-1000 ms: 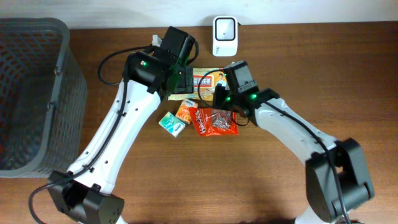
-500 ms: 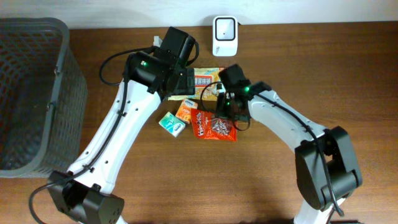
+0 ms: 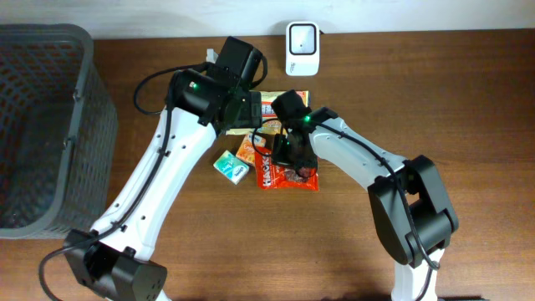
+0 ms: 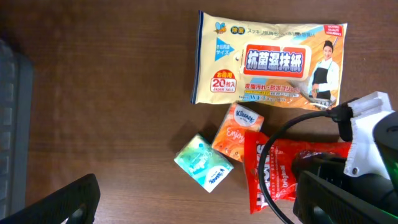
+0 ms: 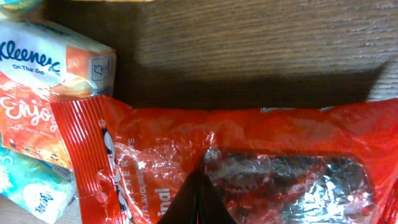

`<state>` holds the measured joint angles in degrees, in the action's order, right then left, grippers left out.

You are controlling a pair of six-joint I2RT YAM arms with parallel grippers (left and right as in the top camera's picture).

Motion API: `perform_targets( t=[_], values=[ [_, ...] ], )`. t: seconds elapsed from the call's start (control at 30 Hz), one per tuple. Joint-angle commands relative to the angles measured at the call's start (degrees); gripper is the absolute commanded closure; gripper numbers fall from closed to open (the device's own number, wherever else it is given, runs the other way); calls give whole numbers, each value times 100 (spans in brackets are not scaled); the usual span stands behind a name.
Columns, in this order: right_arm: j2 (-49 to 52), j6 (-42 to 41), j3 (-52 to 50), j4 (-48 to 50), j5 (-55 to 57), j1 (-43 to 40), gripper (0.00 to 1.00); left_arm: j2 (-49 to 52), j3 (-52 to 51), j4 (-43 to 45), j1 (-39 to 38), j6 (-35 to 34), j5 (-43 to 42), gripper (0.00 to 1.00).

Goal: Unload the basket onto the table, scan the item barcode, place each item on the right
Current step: 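Lower the right gripper onto the red bag and grasp it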

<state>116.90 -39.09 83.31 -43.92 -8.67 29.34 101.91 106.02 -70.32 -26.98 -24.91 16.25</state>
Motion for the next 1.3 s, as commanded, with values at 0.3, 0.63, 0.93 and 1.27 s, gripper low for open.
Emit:
perform_targets(
  t=[0.3, 0.63, 0.93, 1.27],
  values=[
    [-846, 505, 667, -1851, -17, -599, 69, 28, -13, -26, -22, 9, -44, 1],
    [-686, 562, -85, -1401, -15, -179, 0, 28, -13, -4, -9, 4, -44, 1],
    [-610, 562, -391, -942, 573, -79, 21, 28, -13, -90, 33, 7, -39, 1],
    [81, 409, -439, -730, 573, -81, 47, 28, -13, -188, 173, 9, -39, 0]
  ],
)
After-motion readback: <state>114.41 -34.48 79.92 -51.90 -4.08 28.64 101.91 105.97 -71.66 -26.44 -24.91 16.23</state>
